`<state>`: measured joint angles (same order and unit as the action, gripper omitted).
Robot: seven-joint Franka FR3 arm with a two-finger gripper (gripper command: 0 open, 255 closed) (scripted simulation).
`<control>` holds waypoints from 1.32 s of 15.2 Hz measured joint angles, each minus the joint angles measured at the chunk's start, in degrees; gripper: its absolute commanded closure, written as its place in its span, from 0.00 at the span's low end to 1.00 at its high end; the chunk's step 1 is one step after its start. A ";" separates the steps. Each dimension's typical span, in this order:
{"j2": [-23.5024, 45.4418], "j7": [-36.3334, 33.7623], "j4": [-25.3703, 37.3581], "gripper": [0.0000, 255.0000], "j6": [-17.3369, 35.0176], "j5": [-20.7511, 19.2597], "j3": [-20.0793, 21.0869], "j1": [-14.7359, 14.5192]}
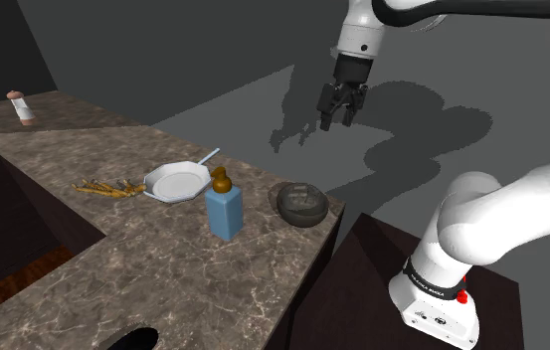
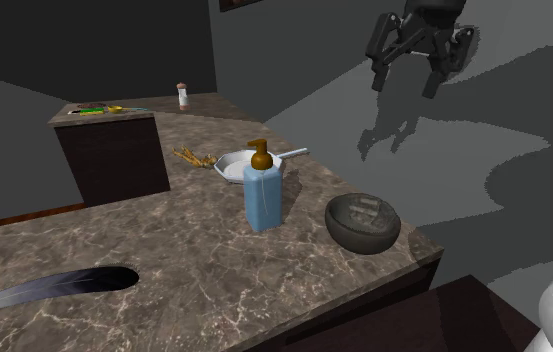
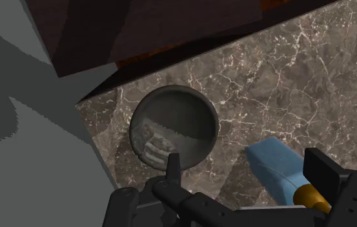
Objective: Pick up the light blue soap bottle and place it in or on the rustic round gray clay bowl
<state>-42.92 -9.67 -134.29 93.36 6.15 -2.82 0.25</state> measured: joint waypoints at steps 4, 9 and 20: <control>3.65 -1.43 1.01 0.00 2.63 0.59 1.76 -0.68; 13.16 -4.51 4.62 0.00 8.46 1.09 5.39 -1.87; 36.10 -13.24 19.01 0.00 16.34 -2.22 12.55 -4.05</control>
<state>-6.81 -22.91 -115.29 109.69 3.93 9.73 -3.80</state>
